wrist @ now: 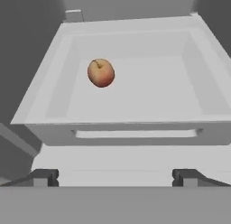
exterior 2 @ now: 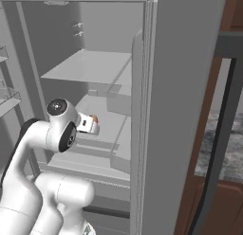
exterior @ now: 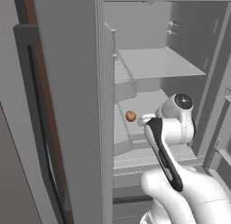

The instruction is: Retrieve the apple and peach from the fridge and place them into the bowl on the dining table.

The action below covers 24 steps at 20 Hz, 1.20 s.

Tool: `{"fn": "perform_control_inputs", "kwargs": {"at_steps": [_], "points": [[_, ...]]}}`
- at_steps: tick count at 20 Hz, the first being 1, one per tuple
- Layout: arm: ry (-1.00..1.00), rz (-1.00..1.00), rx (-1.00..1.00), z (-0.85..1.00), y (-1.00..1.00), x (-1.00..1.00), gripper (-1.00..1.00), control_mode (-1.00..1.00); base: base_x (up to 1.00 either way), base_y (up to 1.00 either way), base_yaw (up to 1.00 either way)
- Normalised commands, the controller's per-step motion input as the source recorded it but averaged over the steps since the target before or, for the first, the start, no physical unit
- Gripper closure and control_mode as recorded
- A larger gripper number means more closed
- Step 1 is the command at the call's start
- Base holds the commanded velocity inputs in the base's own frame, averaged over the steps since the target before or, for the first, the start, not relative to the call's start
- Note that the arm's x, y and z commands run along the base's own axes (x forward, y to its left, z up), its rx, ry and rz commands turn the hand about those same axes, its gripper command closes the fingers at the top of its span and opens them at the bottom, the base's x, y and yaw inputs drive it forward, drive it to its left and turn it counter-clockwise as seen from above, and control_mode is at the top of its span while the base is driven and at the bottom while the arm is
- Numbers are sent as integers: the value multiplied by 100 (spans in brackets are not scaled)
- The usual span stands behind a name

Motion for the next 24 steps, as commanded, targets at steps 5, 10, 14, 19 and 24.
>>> {"fn": "perform_control_inputs", "kwargs": {"at_steps": [5,10,14,19,24], "points": [[0,0,0,-1,8,45,-100,-100,0,0,0],[1,0,0,-12,8,50,-100,-100,0,0,0],[2,0,0,-34,4,44,-100,-100,0,0,0],[0,0,0,-32,1,38,-100,-100,0,0,0],[1,0,0,-7,5,34,-100,-100,0,0,0]]}}
